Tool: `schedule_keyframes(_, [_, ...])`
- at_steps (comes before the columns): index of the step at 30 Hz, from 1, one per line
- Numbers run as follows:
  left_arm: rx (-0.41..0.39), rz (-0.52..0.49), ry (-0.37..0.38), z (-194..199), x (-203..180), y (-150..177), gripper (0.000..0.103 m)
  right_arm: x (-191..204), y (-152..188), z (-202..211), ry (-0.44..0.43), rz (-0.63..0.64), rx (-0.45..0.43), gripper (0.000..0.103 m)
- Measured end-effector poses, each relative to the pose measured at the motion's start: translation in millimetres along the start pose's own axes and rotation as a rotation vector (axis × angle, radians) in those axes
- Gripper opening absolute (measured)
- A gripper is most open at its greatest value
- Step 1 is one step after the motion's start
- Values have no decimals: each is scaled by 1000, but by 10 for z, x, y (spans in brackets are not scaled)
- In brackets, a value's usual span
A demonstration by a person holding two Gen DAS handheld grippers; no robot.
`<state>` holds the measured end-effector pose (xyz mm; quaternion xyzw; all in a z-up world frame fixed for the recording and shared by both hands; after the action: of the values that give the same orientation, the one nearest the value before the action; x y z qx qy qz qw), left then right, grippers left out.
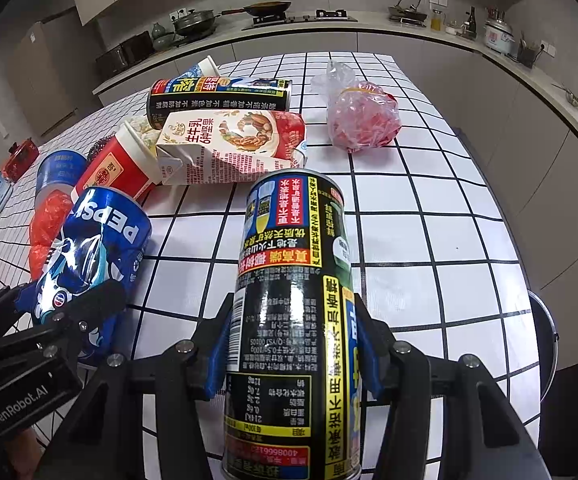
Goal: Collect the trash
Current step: 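Carry both cans over the black bucket and open both tools to drop them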
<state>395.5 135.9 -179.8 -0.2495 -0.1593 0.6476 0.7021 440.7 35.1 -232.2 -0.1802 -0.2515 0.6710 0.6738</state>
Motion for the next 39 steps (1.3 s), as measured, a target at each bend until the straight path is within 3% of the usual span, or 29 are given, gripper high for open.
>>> schedule_keyframes(6, [-84, -9, 56, 295, -53, -73, 67, -65, -5, 173, -7, -21, -47, 55])
schedule_keyframes(14, [-86, -98, 182, 415, -537, -110, 67, -497, 38, 578, 36, -132, -111, 55])
schedule_keyframes(23, [-54, -229, 309, 388, -1546, 11, 67, -1941, 439, 1134, 230, -324, -145, 55])
schedule_keyframes(26, [-44, -258, 325, 348, -1981, 67, 67, -2489, 670, 1085, 262, -370, -107, 55])
schedule_keyframes(31, [-3, -253, 327, 166, -2637, 194, 67, -3140, 1012, 761, 209, -397, -11, 55])
schedule_keyframes(39, [73, -228, 277, -209, -3405, 484, 67, -3741, 1267, 145, 112, -359, 111, 55])
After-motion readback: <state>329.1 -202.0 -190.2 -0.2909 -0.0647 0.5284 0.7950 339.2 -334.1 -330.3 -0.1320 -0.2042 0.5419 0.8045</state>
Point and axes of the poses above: each gripper's, at about its wrist camera, not at the fingertips, and z roughly against the way its jaws point, x to its left, y to its underside, the point moved 10 cm from there along -z, roughly the way its jaws point, and after that the axes turned 1 degree about -y, right-handed, at the moved point
